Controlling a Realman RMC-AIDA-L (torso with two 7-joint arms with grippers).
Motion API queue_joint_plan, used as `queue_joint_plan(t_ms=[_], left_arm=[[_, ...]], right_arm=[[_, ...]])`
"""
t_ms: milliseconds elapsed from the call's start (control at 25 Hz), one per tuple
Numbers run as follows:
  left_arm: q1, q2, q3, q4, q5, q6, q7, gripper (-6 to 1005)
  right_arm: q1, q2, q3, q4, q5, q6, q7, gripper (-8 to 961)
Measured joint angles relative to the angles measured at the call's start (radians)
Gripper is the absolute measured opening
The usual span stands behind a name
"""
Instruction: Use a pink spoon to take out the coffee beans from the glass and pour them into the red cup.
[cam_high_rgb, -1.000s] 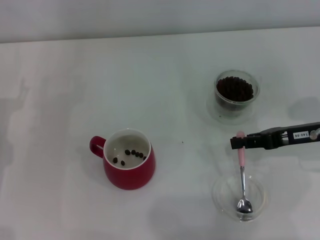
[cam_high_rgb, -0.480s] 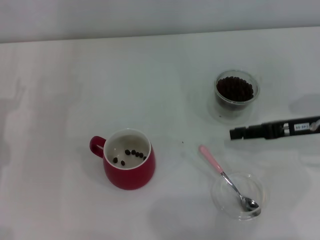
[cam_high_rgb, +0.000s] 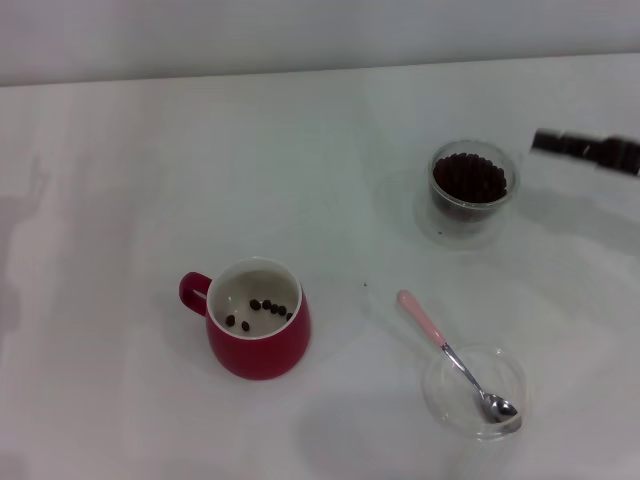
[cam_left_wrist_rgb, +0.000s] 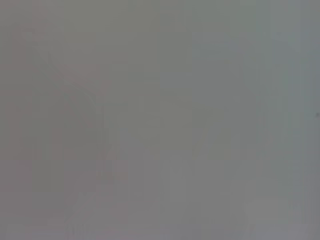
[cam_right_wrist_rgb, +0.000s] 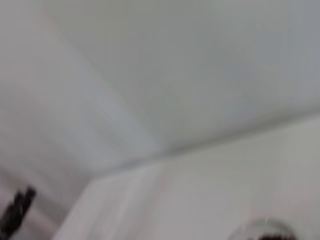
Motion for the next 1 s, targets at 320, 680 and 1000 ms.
queue_joint_plan(t_ms=[320, 680, 1000], left_arm=[[-0.013, 0.003, 0.000, -0.008, -0.003, 0.002, 0.000, 892], [-0.046, 0.005, 0.000, -0.019, -0.055, 0.002, 0.002, 891], [-0.049, 0.004, 0.000, -0.021, -0.073, -0.006, 0.001, 892]], right_arm=[[-0.089, 0.108, 0.318, 0.009, 0.240, -0.064, -0.375, 413], [-0.059, 0.163, 0.337, 0.163, 0.489, 0.006, -1.082, 429], [0.031, 0.173, 0.339, 0.325, 0.769, 0.195, -1.451, 664]])
